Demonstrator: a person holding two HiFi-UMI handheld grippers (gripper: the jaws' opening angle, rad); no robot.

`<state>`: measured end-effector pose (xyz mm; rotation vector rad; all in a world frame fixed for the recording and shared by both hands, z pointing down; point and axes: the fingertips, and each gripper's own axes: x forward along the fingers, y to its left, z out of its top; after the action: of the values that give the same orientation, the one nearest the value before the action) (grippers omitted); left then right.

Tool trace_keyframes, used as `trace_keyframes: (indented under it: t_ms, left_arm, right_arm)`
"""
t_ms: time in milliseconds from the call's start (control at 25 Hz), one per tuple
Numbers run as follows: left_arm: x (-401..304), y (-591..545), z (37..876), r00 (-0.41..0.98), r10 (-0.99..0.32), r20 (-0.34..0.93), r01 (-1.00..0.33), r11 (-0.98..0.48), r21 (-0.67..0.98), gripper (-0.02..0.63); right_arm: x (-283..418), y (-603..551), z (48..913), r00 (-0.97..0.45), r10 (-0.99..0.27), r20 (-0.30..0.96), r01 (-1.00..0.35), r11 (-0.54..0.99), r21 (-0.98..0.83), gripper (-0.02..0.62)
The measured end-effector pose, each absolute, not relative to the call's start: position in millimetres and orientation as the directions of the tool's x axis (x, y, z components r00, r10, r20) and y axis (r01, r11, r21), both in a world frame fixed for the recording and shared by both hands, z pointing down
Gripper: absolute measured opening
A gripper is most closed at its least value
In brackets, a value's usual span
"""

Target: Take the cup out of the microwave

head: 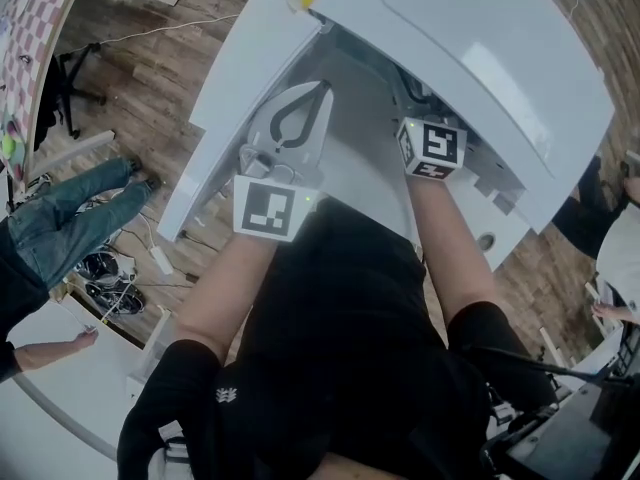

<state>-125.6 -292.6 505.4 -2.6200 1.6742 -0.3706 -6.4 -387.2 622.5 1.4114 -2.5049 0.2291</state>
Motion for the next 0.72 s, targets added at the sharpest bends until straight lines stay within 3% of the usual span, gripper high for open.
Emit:
trace_keyframes:
  t_ms: [720]
  left_arm:
    - [-122.9, -287.6, 500.1, 0.410, -0.891, 0.197, -0.890, -0.437, -0.127, 0.006]
  right_arm:
    - [-8.9, -386.6, 622.8, -0.528, -0.793, 0.305, -0.829, 0.559, 0.020, 0.373]
